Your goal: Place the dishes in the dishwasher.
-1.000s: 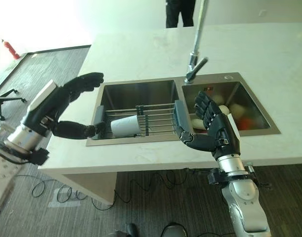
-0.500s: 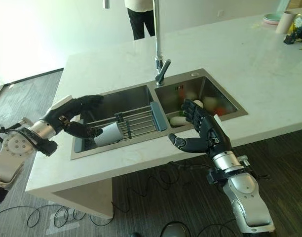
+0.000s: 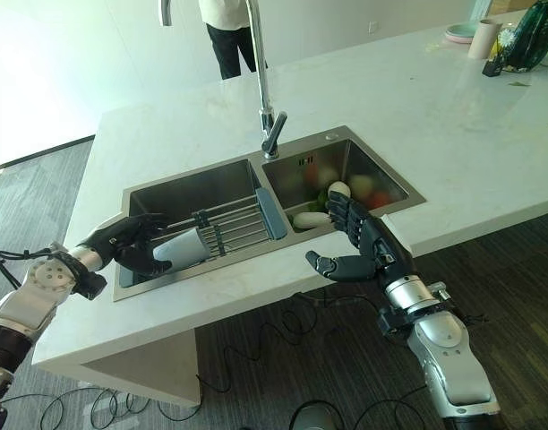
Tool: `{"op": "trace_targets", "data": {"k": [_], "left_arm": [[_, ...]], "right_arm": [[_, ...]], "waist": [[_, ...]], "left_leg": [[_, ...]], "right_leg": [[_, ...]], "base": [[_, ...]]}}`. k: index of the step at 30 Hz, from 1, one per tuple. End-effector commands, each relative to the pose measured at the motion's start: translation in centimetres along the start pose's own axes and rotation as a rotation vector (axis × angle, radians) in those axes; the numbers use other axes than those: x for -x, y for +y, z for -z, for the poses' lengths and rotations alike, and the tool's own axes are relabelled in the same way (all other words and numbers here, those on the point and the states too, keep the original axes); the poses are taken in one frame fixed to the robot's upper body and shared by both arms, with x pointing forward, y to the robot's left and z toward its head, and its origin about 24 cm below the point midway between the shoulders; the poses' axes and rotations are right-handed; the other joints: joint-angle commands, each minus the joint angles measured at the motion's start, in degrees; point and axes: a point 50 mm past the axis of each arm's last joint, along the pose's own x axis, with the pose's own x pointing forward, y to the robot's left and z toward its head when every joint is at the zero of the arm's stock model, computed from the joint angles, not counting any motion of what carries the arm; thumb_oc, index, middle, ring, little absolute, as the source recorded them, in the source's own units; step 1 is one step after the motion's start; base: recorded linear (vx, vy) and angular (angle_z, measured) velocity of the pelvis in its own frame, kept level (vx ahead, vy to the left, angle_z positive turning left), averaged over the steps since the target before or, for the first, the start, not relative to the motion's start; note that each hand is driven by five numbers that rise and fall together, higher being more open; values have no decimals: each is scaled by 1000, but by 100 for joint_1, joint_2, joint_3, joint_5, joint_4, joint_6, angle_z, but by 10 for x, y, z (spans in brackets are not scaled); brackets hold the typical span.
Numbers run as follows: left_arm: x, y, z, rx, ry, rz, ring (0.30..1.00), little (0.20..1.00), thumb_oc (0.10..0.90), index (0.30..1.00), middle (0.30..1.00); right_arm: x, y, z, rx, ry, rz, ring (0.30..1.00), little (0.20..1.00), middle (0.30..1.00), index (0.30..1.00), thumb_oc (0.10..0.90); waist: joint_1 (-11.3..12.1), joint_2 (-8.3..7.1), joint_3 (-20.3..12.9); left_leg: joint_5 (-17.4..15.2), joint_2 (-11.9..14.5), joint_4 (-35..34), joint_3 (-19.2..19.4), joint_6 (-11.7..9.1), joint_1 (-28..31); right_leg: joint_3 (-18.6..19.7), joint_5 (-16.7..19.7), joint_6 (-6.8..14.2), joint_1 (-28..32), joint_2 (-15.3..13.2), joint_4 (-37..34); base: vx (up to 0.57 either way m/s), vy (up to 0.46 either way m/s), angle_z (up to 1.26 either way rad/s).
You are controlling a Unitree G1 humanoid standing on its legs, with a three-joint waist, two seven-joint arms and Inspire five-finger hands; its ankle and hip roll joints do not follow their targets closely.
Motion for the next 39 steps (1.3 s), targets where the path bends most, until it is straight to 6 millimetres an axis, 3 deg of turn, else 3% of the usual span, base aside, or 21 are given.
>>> {"op": "trace_targets", "data": {"k": [1, 17, 39], "left_arm": [[-2, 49, -54, -66, -217, -233, 900, 900, 800, 900, 900], [-3, 55, -51, -153, -156, -243, 900, 900, 800, 900, 900], [-9, 53, -24, -159, 53, -81, 900, 900, 800, 900, 900]], "right_arm": [[-17, -3, -52, 26, -272, -37, 900, 900, 900, 900, 800], [-19, -3, -52, 42, -260, -64, 900, 900, 900, 900, 800], [-22, 0, -53, 77, -226, -137, 900, 900, 900, 900, 800]], "waist": [[-21, -27, -343], [-25, -82, -362], [-108, -43, -339]], "left_leg": [[-729, 539, 479, -424, -411, 283], [-743, 555, 479, -408, -389, 301], [-728, 551, 479, -339, -371, 332]], "right_leg": [[-112, 93, 447, 474, -160, -480], [-101, 91, 443, 491, -105, -480], [-19, 105, 441, 479, -40, -480]], "base": [[0, 0, 0], [2, 1, -2], [3, 1, -2]]}}
